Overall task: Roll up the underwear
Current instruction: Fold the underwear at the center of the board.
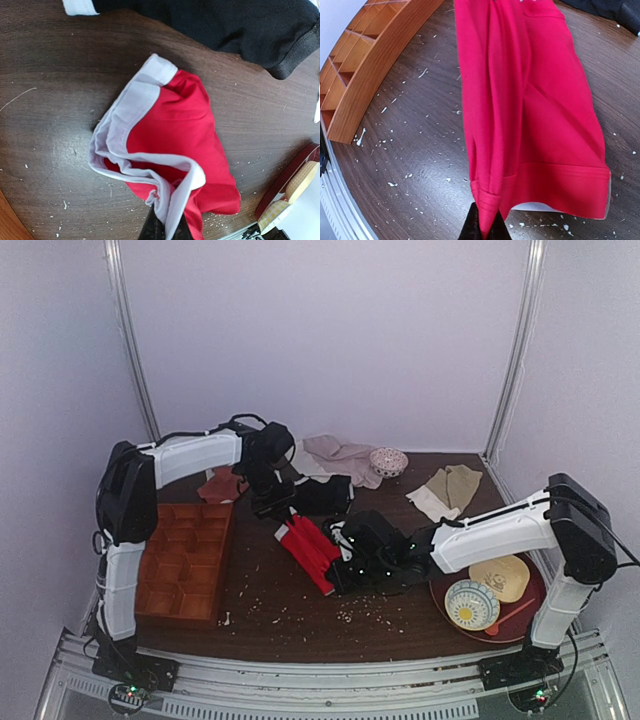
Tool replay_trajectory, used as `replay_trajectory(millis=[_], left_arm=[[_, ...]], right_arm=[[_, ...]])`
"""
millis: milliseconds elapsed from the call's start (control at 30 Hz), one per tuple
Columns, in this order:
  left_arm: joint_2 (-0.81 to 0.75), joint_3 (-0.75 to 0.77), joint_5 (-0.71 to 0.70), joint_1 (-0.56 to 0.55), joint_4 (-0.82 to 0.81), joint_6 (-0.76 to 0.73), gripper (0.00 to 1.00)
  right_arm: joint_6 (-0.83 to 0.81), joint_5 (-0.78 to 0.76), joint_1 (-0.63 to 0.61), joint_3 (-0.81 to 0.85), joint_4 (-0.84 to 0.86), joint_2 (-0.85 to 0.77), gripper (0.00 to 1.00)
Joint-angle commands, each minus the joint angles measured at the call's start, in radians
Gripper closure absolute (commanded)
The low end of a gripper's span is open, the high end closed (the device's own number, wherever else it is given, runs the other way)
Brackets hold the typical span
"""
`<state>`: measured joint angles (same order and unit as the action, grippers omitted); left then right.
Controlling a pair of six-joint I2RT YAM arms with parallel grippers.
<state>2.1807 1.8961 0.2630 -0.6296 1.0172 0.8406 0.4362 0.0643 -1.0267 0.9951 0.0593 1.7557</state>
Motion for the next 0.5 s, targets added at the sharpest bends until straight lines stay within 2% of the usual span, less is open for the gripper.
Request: replay_trajectory(millis=[0, 467], left_arm=[[0.027, 0.068, -0.049, 0.002, 0.005, -0.013, 1.0], [0.137, 0.17, -0.054, -0.007, 0.024, 0.018, 1.0]], right_arm=[[0.048, 0.023, 0.017, -0.043, 0.001, -0.037, 1.0], [0.111, 0.06, 0.089, -0.106, 0.034, -0.042, 1.0]])
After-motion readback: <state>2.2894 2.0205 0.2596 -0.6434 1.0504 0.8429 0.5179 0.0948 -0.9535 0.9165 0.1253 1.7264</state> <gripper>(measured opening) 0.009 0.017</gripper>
